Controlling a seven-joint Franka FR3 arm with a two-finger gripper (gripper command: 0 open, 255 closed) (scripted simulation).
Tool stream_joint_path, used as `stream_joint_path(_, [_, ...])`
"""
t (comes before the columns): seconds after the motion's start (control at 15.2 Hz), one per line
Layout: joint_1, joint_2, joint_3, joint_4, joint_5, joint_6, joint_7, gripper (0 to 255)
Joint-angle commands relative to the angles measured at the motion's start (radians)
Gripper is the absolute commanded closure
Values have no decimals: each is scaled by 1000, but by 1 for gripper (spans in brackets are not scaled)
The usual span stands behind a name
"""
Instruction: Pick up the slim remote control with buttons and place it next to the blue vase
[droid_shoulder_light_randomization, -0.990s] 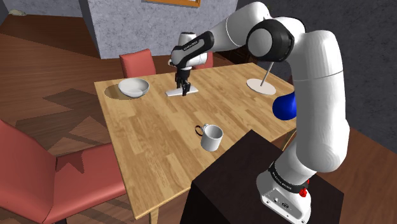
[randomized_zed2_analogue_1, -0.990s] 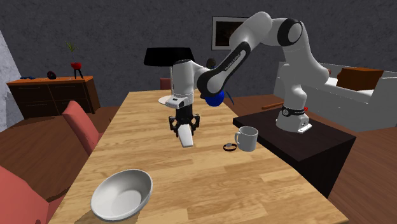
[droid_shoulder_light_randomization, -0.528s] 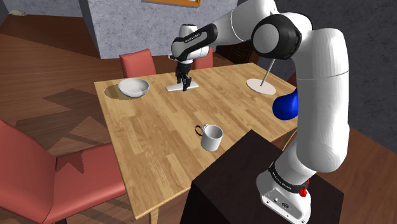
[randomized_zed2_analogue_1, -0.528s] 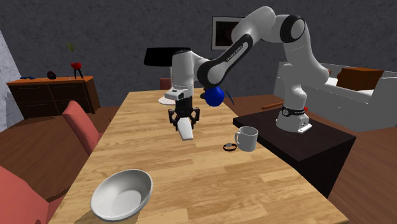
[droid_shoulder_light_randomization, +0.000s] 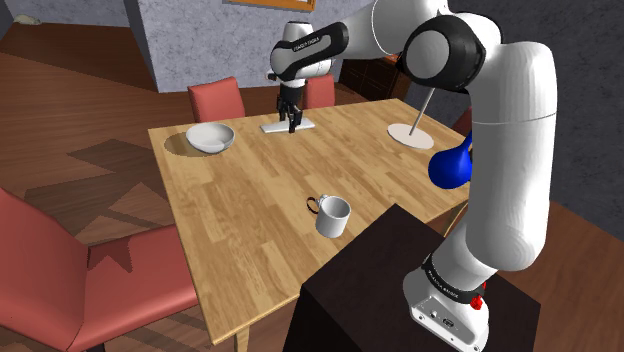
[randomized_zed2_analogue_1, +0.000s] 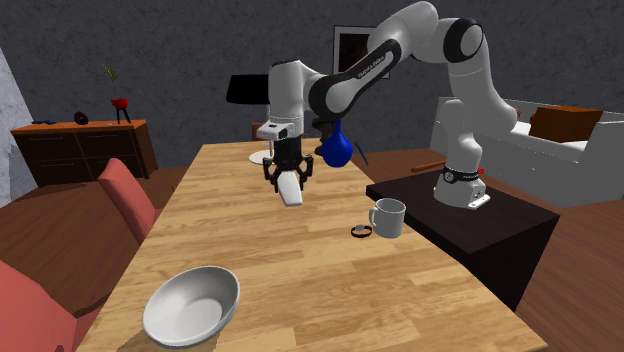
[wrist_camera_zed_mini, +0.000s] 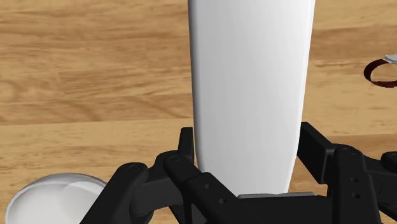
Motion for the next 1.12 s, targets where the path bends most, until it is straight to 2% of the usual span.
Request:
stream_joint_path(0.0, [1,-13,-1,7,-2,-20,2,255])
stream_joint_path(1.06, [3,-81,-7,122,-13,-202,8,255])
